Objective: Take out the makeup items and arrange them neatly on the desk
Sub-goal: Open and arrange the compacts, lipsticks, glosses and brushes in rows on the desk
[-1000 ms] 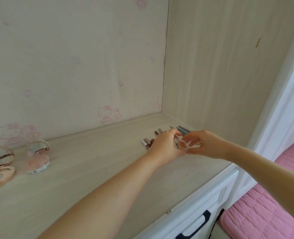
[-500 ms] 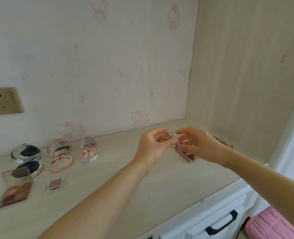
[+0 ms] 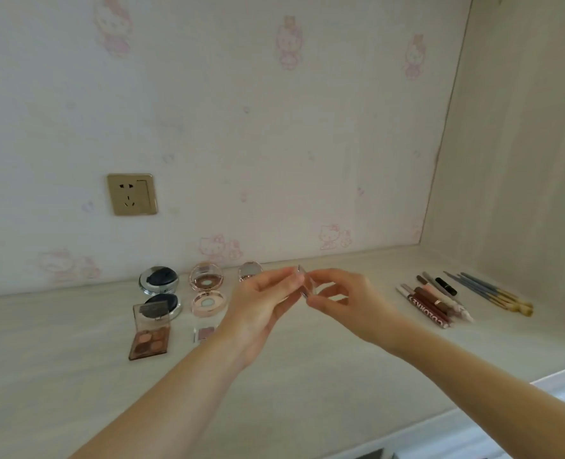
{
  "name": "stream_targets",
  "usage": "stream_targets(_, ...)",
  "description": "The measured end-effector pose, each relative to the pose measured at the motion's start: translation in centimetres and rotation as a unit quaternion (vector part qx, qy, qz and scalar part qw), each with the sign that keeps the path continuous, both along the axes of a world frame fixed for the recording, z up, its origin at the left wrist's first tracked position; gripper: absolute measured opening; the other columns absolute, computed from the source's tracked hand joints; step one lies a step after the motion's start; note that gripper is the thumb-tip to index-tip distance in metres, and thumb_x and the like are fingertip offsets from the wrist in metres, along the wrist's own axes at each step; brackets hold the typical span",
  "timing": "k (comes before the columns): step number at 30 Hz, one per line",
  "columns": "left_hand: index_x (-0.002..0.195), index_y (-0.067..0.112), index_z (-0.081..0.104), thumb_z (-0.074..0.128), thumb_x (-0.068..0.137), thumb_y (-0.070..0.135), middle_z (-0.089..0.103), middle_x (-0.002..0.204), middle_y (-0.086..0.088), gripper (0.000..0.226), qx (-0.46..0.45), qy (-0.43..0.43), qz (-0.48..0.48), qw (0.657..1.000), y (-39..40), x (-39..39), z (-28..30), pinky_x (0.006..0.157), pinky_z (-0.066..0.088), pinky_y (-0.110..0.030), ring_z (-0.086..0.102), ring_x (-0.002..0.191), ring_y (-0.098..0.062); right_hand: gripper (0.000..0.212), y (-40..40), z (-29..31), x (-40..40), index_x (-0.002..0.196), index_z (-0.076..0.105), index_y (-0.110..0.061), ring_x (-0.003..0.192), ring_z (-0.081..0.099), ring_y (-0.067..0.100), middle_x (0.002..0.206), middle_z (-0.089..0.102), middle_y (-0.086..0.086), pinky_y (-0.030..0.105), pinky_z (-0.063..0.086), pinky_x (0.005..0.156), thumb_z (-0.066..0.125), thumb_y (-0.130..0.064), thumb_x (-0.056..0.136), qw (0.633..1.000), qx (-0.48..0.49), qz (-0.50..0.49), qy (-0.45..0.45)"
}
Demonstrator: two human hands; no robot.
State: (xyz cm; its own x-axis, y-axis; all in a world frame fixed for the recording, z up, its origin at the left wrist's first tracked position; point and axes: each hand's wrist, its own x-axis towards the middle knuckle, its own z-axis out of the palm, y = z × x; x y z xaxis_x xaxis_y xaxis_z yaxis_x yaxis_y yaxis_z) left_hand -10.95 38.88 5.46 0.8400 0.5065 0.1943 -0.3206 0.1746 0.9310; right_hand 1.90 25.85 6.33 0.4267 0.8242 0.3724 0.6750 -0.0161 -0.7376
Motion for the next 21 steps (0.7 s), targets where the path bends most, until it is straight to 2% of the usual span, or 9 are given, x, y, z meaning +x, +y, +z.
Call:
stream_targets(2,0.095,-0.002,0.069,0.063,0.089,0.022,0.07,0.104,-0.015,0.026,0.004,0.007,0.005,1.0,1.1,-1.5,-0.4,0.092,0.053,-0.026,0.067,0.103,-0.021,0.027,1.5,-0.4,-1.3,0.111,0.066,-0.038,0.091,0.065,0.0,0.104,0.066,-0.022,0.02,0.053,0.081,0.068,-0.032,0.085,1.0,-0.001,0.008,-0.003)
stream_targets(6,0.105,0.004,0.072,0.066,0.087,0.023,0.071,0.11,-0.014,0.026,-0.038,0.05,0.044,0.997,2.9,-4.2,-1.1,0.086,0.056,-0.027,0.069,0.099,-0.021,0.028,4.0,-1.4,-3.7,0.113,0.063,-0.043,0.094,0.061,-0.005,0.107,0.064,-0.026,0.014,0.05,0.073,0.066,-0.034,0.086,0.999,0.001,0.031,-0.03)
stream_targets(11,0.099,0.007,0.075,0.071,0.08,0.026,0.072,0.106,-0.013,0.027,-0.09,0.094,0.033,0.991,4.5,-6.7,-1.9,0.082,0.057,-0.035,0.071,0.09,-0.026,0.034,6.7,-3.0,-5.8,0.119,0.06,-0.039,0.099,0.056,-0.005,0.108,0.063,-0.027,0.012,0.047,0.076,0.065,-0.031,0.087,0.997,0.011,0.041,-0.069)
stream_targets(13,0.096,0.008,0.076,0.073,0.073,0.026,0.072,0.106,-0.015,0.03,-0.122,0.093,0.029,0.988,5.1,-7.2,-2.4,0.077,0.058,-0.034,0.071,0.092,-0.029,0.036,7.5,-3.7,-6.4,0.119,0.058,-0.039,0.1,0.054,-0.006,0.107,0.06,-0.029,0.01,0.046,0.077,0.065,-0.026,0.086,0.996,0.018,0.043,-0.074)
stream_targets(15,0.099,0.007,0.075,0.074,0.072,0.027,0.07,0.109,-0.018,0.034,-0.123,0.09,0.036,0.988,5.7,-7.6,-2.9,0.078,0.057,-0.035,0.068,0.1,-0.034,0.041,8.3,-4.4,-7.0,0.124,0.055,-0.038,0.103,0.052,-0.007,0.111,0.057,-0.029,0.008,0.043,0.078,0.064,-0.024,0.086,0.996,0.022,0.04,-0.081)
stream_targets(18,0.102,0.003,0.073,0.074,0.075,0.024,0.068,0.11,-0.023,0.034,-0.108,0.08,0.055,0.989,6.3,-8.0,-3.7,0.08,0.057,-0.036,0.064,0.105,-0.042,0.044,8.8,-5.1,-7.6,0.127,0.052,-0.04,0.108,0.05,-0.008,0.116,0.054,-0.03,0.007,0.042,0.081,0.065,-0.032,0.085,0.996,0.047,0.039,-0.065)
stream_targets(21,0.108,0.001,0.069,0.076,0.072,0.02,0.069,0.107,-0.022,0.041,-0.099,0.055,0.08,0.99,6.2,-8.3,-4.5,0.076,0.058,-0.033,0.068,0.099,-0.039,0.045,8.8,-5.9,-8.3,0.125,0.049,-0.046,0.112,0.053,-0.002,0.118,0.054,-0.029,0.01,0.043,0.086,0.065,-0.04,0.083,0.992,0.098,0.057,-0.061)
